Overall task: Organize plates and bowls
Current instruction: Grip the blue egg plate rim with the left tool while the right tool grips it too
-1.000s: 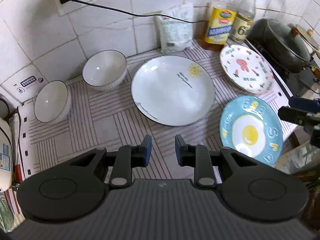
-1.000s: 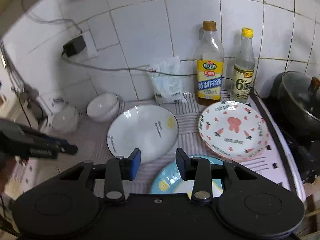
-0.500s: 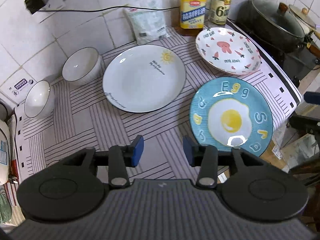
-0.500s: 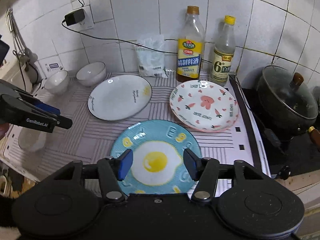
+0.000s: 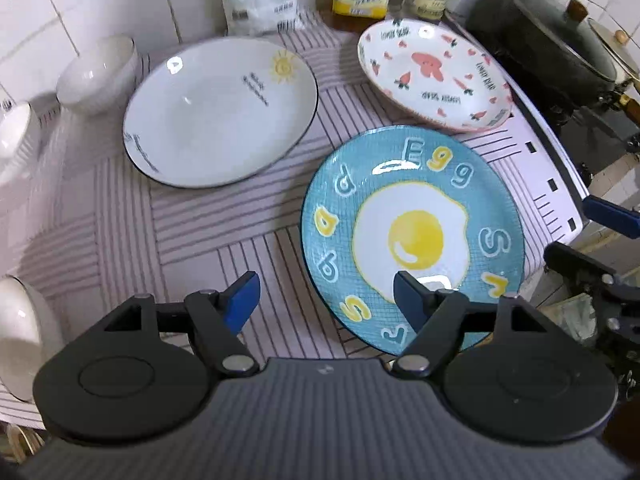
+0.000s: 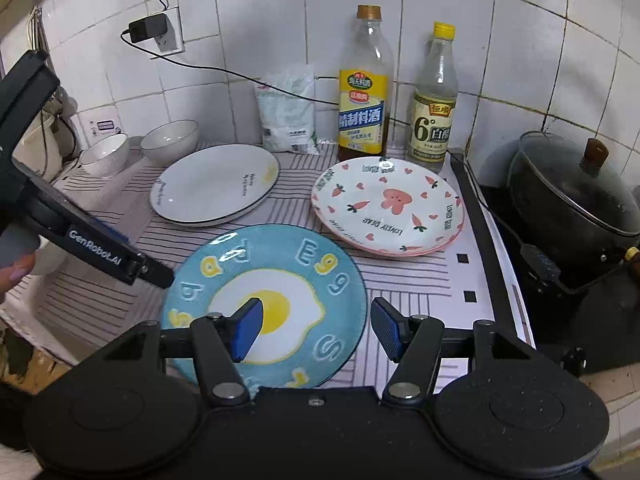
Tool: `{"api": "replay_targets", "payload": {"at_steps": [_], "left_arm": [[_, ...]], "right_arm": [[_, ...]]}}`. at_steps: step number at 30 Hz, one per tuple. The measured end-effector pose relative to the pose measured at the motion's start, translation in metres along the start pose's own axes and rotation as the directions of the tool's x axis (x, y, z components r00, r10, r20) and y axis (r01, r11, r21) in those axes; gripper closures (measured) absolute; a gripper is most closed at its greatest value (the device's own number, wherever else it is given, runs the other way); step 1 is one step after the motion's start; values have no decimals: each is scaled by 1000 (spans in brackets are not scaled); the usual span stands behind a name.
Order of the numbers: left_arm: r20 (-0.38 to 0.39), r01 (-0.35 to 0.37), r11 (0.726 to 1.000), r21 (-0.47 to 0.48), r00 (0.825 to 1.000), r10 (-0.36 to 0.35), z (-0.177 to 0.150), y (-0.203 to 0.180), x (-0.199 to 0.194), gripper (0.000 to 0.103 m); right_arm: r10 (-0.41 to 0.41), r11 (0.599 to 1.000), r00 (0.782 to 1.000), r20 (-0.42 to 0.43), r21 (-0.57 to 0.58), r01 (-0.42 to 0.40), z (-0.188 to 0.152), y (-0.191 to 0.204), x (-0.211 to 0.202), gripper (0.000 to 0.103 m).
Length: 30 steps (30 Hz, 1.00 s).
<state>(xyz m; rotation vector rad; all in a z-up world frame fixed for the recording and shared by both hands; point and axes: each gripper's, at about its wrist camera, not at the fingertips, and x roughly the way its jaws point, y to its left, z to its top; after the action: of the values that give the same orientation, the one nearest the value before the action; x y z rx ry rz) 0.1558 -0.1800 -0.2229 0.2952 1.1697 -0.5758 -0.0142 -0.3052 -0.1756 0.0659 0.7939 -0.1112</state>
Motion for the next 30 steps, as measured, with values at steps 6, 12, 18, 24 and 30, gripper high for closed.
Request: {"api": "replay_targets", "payload": {"at_steps": [6,12,18,24,30], "left_arm": [[-24,-42,998,-40,999,41,-6,-3,31,25],[-33,-41,998,-57,999,39,-12,-5,48,27],[-56,21,997,-72,998,-25,-14,-2,54,76],[-34,47,995,-85,998,-50,-15,3,48,82],[-12,59,990,-127,998,-61,-14,6,52,81]], "right_arm": [[35,998,999,2,61,-35,-26,-17,29,38],[56,984,998,-32,171,-50,-42,-29,50,38],[83,965,995,-52,255,-67,-50,-35,61,64],[123,933,989,-80,350,-87,-50,-43,68,86],[153,902,985,-84,420,-105,-53,-46,80,84]]}}
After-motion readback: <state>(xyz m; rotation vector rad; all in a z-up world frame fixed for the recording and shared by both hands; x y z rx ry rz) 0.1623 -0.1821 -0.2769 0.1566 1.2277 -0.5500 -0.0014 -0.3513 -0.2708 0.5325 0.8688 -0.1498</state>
